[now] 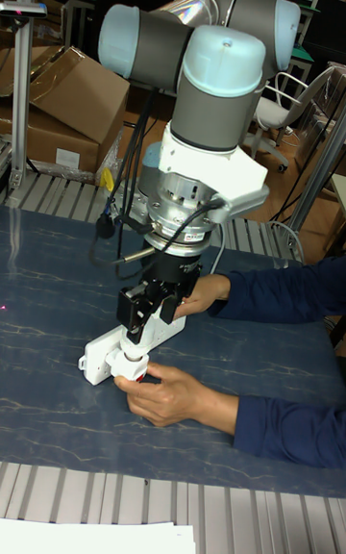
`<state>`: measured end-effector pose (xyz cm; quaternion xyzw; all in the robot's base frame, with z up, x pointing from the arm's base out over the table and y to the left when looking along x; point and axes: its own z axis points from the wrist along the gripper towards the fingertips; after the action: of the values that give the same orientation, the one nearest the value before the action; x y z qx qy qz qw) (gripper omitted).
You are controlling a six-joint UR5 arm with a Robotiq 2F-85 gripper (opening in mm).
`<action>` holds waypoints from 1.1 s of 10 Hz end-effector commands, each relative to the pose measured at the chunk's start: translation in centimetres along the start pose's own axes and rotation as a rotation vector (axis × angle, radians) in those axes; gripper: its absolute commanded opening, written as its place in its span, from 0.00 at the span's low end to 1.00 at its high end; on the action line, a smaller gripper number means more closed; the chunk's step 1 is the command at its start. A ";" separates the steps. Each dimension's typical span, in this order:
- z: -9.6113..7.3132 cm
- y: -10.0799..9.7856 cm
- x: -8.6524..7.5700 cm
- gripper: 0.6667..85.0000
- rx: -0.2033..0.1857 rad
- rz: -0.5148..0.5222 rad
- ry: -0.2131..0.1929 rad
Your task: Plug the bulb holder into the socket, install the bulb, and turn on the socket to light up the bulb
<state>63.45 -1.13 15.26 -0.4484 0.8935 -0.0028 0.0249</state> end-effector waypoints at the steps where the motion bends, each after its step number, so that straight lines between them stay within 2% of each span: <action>1: 0.3 -0.3 0.0 0.72 0.006 -0.208 -0.020; 7: 1.3 0.7 0.9 0.70 -0.036 -0.460 -0.059; 10: 2.4 0.5 1.2 0.70 -0.035 -0.469 -0.081; 11: 2.7 0.3 1.3 0.69 -0.032 -0.472 -0.078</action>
<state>62.48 -1.84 13.18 -0.6347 0.7714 0.0172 0.0411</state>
